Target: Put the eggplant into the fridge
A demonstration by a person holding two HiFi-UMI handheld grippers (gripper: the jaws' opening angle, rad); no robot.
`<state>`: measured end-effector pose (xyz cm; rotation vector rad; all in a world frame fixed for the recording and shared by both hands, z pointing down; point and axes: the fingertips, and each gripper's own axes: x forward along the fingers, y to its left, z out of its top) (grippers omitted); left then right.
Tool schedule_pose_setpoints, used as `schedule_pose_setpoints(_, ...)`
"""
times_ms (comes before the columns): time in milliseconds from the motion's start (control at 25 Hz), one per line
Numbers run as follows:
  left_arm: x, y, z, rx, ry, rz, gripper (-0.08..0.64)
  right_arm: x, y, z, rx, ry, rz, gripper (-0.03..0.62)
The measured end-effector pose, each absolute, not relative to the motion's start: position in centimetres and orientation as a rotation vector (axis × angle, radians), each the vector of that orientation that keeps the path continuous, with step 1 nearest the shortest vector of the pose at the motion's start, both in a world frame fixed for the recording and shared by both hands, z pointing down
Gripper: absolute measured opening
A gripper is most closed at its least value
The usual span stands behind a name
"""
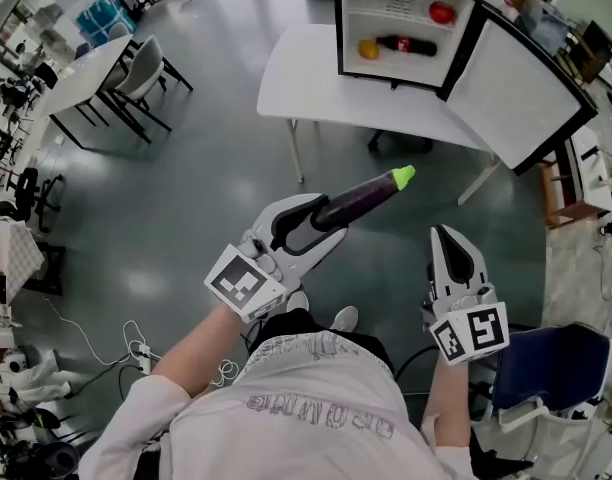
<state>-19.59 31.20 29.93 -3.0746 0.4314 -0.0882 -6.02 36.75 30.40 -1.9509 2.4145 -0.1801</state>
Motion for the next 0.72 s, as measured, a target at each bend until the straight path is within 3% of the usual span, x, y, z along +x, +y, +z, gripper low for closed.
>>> schedule_pose_setpoints(720,-15.9,28.5,30.1,-3.065,0.515,-0.072,0.204,-1.4,34.9,31.0,-1.917,2.447,-0.187,0.003)
